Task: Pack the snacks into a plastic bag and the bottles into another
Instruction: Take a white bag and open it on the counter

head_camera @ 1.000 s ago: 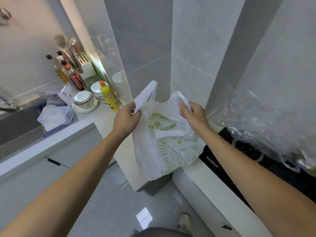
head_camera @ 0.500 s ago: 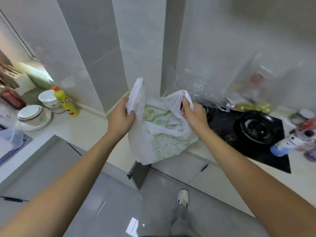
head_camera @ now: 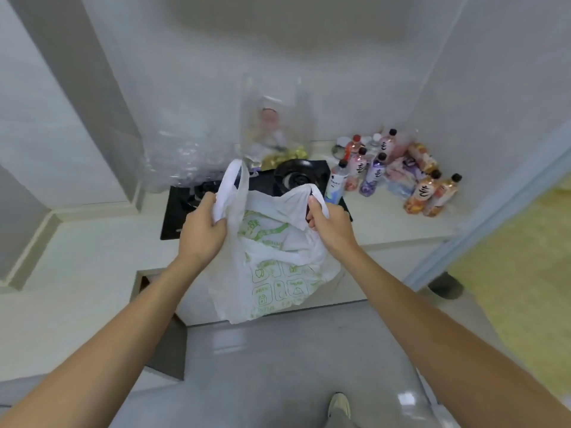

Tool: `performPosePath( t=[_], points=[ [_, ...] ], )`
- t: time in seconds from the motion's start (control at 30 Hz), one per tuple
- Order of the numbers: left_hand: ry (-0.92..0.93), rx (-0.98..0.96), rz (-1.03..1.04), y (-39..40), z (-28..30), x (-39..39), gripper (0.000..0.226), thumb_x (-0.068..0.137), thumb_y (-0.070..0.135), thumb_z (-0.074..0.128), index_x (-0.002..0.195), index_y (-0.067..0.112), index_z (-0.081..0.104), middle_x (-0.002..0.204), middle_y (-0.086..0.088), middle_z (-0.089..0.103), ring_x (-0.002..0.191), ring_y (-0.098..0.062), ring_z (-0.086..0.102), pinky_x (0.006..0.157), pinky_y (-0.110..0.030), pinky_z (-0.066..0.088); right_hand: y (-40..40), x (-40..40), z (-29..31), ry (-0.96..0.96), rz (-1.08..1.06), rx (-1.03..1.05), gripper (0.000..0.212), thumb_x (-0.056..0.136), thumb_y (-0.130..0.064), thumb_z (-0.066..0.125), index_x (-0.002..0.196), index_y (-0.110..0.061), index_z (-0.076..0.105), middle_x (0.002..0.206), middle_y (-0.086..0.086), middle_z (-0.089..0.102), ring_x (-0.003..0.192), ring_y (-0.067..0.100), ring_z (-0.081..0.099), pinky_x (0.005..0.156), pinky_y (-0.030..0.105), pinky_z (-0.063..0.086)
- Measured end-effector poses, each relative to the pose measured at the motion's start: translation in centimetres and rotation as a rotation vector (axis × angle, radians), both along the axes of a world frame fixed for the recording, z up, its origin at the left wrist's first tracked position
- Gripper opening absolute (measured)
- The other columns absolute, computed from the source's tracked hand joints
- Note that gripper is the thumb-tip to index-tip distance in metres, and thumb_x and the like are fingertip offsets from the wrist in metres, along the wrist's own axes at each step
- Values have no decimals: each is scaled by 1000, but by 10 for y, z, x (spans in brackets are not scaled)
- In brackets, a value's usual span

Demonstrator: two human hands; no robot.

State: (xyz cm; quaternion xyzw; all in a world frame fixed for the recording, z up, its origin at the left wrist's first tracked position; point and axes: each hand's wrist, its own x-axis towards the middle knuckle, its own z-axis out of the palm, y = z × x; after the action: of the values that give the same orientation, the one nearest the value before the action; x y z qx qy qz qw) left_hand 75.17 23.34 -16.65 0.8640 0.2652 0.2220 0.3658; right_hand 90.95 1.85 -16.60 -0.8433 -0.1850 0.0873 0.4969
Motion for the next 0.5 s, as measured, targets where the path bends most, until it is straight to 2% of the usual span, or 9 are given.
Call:
performPosePath(
  t=[0.1,0.23,0.5],
  points=[
    [32,-8,-59,-41,-2,47,9,91,9,51,93,16,45,77,-8,56,67,-33,53,55,-37,38,-55,28,0,9,-98,18,50,105,-51,49,72,-19,69,70,-3,71,68,10,67,77,35,57],
    [50,17,-110,-92,2,108,12,89,7,50,91,14,42,79,-11,55,69,-33,51,55,-38,37,-117,73,-4,26,-177,47,53,103,-53,51,77,-11,72,74,2,73,72,15,70,79,39,59],
    [44,70,-66,-170,18,218,12,89,5,51,91,12,41,76,-7,53,63,-28,50,52,-37,38,-197,178,1,-14,-135,110,47,104,-52,49,79,-17,68,75,-1,72,74,13,70,81,41,58]
  ],
)
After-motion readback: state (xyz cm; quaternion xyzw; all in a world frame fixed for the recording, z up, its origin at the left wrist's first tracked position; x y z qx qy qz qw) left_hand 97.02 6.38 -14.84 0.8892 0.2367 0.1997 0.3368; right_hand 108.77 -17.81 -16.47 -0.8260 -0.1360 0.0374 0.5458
